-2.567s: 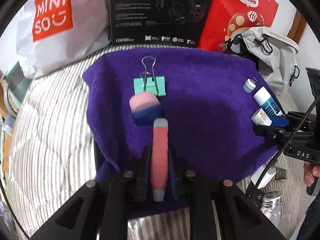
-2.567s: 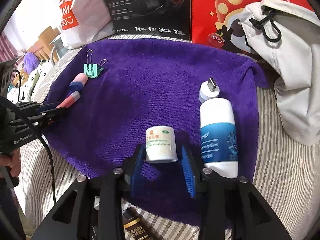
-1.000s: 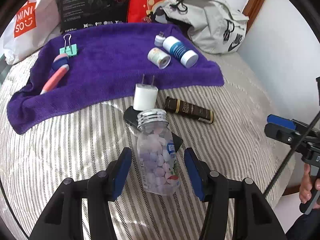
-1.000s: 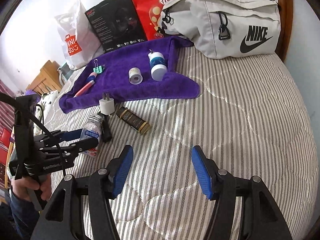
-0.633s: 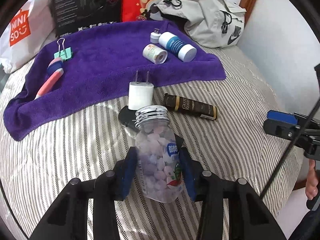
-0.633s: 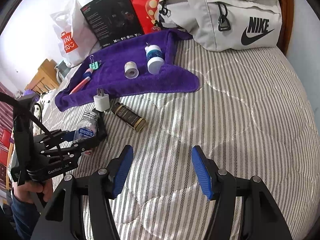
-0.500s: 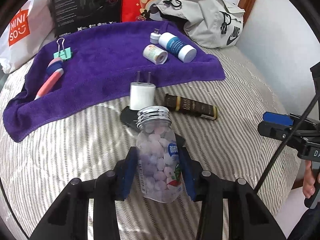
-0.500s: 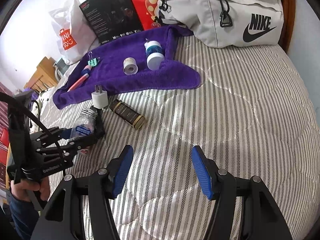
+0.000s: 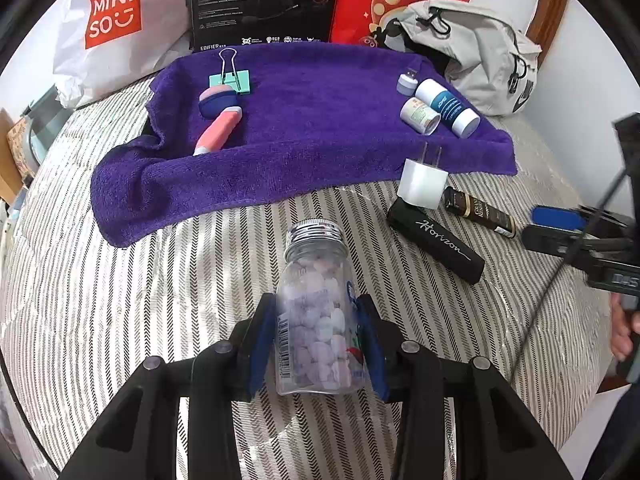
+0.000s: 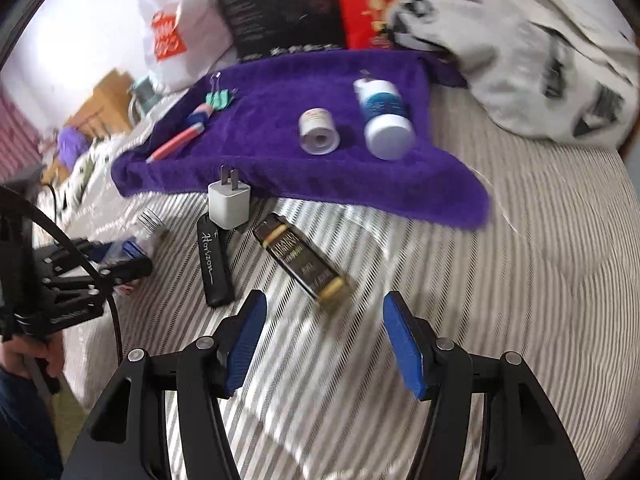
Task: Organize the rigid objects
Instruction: 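Lift the pill jar with left gripper while right gripper grasps the Grand Reserve bottle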
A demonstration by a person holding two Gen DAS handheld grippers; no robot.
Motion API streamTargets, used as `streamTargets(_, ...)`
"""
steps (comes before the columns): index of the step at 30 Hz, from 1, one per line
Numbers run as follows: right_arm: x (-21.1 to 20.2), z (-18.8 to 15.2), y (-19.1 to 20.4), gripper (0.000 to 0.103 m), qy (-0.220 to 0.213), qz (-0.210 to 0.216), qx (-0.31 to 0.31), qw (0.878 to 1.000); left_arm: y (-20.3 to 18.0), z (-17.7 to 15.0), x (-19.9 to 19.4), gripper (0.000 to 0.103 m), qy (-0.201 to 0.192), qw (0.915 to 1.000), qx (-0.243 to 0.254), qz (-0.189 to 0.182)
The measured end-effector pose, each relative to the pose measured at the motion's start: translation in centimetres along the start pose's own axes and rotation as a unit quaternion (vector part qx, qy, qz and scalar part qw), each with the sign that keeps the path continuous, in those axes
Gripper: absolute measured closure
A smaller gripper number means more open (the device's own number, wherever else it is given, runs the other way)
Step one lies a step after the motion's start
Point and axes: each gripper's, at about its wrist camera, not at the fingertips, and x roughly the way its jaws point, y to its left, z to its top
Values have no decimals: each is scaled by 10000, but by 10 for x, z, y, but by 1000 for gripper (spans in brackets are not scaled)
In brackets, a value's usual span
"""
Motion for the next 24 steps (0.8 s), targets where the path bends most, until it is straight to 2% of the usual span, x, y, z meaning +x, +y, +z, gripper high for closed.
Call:
streamTargets(7,31,14,20,43,144,-351,-708,9968,-1,1,1,64,-14,10000,18,6)
streamTargets(9,35,14,25,44,42,-461,-895,9949,2,1,1,64,-33,10000,-42,-73)
streamTargets(13,35,15,29,64,-63,-334,-1076,9936,9,2,1,64,-82,9993,-233,-293)
streamTargets(17,29,12,20,78,-58,-347,-875,9955,8,1,1,64,-122,9992,-229,-302)
streamTargets(24,8,-17,0,79,202,-611,-416,9971,5,1,-1,64,-186,9997,-87,-167)
